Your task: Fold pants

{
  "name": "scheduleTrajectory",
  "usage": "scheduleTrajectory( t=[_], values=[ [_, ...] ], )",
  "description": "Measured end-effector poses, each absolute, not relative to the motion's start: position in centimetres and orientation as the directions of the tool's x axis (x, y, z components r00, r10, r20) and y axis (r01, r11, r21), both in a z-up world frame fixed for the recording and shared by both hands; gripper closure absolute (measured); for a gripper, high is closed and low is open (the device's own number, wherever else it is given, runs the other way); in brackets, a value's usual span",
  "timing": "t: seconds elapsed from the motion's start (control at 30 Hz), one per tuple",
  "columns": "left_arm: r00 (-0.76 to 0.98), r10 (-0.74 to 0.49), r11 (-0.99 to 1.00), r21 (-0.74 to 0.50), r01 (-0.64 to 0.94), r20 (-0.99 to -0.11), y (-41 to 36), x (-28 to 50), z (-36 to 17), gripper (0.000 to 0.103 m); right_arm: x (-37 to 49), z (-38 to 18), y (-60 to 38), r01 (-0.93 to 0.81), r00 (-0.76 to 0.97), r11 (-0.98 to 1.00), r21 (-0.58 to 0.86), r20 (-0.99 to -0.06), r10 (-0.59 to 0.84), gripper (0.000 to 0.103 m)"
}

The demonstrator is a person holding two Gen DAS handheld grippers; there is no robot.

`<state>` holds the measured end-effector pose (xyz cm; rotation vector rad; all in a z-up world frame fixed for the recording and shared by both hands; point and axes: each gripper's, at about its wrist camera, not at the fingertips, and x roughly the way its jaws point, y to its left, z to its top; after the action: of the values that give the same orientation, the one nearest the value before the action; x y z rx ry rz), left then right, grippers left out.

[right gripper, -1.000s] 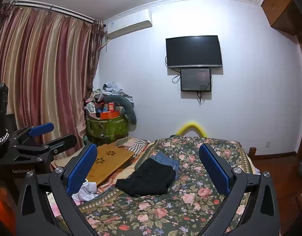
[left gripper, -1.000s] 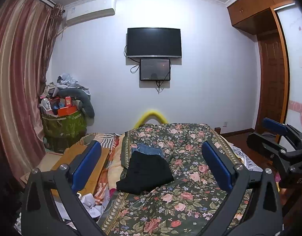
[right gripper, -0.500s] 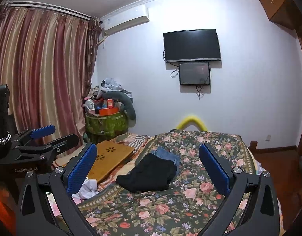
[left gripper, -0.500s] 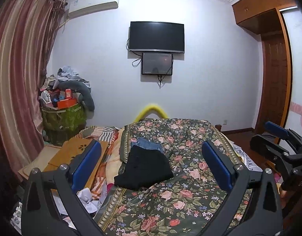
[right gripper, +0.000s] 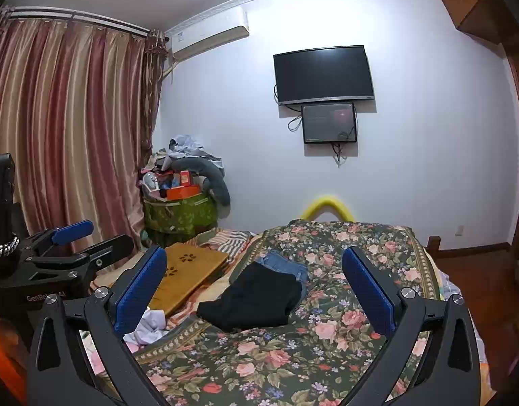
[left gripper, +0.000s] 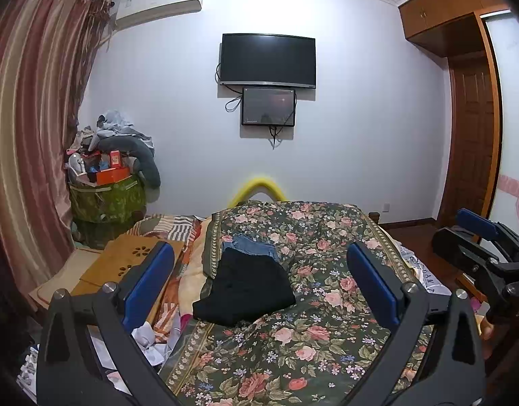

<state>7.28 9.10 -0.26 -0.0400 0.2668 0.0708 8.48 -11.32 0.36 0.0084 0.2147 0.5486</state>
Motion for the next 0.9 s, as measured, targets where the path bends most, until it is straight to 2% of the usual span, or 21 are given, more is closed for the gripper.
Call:
scheduleTrajectory(
  t=[0.9],
  values=[
    [0.967,0.020,0.999,-0.038,-0.030,-0.255,8.39,6.43,0.44,0.000,7.85,0.76,-11.72,-0.505,0.841,0.861,0.058,-0.193,0.506,0.000]
  ],
)
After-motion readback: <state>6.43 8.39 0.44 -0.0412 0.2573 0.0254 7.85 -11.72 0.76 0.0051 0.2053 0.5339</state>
